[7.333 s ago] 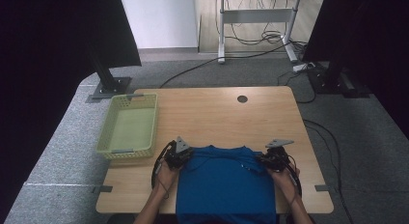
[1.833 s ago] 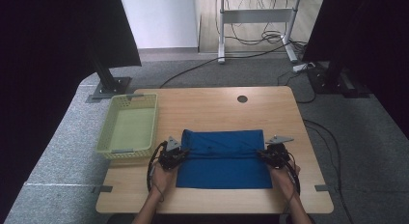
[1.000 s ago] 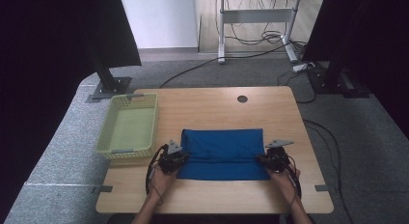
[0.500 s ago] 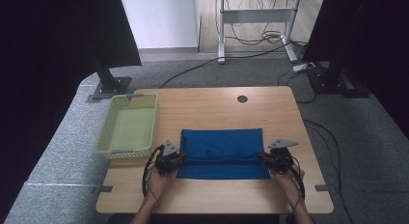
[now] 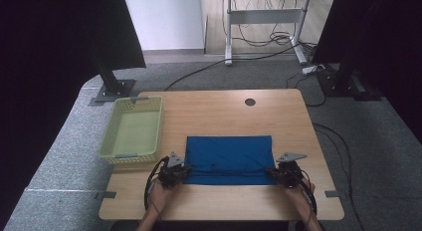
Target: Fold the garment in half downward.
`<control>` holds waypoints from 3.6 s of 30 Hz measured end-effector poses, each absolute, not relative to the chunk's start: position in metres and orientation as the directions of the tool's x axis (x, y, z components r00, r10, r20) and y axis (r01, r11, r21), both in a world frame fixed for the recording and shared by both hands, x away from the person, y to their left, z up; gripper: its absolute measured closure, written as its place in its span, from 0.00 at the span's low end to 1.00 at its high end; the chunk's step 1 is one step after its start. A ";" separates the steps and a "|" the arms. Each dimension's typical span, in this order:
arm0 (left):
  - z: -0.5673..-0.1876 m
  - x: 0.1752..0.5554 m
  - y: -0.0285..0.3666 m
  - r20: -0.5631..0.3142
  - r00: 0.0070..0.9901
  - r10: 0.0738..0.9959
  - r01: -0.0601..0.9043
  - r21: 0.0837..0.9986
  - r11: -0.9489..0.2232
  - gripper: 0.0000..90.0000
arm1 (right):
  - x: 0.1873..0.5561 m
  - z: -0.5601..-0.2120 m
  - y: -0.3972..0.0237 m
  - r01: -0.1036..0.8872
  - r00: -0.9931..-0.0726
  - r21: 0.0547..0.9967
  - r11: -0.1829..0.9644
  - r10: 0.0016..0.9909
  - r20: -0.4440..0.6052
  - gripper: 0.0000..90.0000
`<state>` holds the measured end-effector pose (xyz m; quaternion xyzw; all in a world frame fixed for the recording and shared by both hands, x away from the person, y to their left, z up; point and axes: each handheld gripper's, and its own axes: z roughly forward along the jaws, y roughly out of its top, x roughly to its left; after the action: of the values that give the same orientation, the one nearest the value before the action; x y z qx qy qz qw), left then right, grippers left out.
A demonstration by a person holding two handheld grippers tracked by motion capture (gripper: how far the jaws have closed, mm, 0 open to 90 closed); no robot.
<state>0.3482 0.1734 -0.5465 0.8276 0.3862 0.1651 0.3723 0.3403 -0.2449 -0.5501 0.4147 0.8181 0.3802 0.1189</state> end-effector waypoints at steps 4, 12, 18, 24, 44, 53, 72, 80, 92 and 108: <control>-0.541 0.348 0.177 -0.034 0.647 0.761 0.528 0.740 -0.416 0.84 | 0.340 -0.550 -0.247 0.595 -0.631 0.720 0.357 0.762 0.144 0.89; -0.515 0.349 0.167 -0.078 0.704 0.706 0.489 0.774 -0.403 0.66 | 0.340 -0.538 -0.247 0.540 -0.657 0.767 0.346 0.743 0.128 0.63; -0.522 0.364 0.130 -0.055 0.753 0.655 0.461 0.755 -0.466 0.59 | 0.349 -0.532 -0.228 0.505 -0.698 0.777 0.376 0.708 0.110 0.58; -0.525 0.371 0.115 -0.050 0.762 0.645 0.456 0.748 -0.481 0.60 | 0.364 -0.535 -0.206 0.486 -0.729 0.771 0.410 0.677 0.100 0.58; -0.524 0.359 0.108 0.052 0.788 0.613 0.371 0.755 -0.541 0.94 | 0.358 -0.530 -0.194 0.465 -0.742 0.763 0.448 0.667 0.061 0.94; -0.522 0.340 0.121 0.012 0.810 0.586 0.374 0.759 -0.532 0.94 | 0.335 -0.527 -0.200 0.444 -0.774 0.787 0.428 0.626 0.096 0.93; -0.526 0.349 0.131 -0.048 0.779 0.626 0.439 0.754 -0.489 0.60 | 0.332 -0.532 -0.210 0.481 -0.741 0.780 0.400 0.661 0.118 0.72; -0.540 0.342 0.128 0.009 0.782 0.623 0.441 0.699 -0.564 0.51 | 0.327 -0.549 -0.208 0.497 -0.740 0.730 0.470 0.668 0.074 0.56; -0.543 0.365 0.142 0.029 0.716 0.698 0.468 0.722 -0.510 0.31 | 0.322 -0.550 -0.219 0.529 -0.668 0.715 0.458 0.744 0.018 0.35; -0.539 0.347 0.135 0.083 0.699 0.710 0.454 0.716 -0.530 0.27 | 0.348 -0.555 -0.234 0.545 -0.638 0.708 0.448 0.770 0.004 0.21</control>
<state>0.3472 0.1346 -0.5387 0.8547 0.3406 0.1858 0.3449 0.3480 -0.2340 -0.5550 0.3934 0.8356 0.3479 0.1613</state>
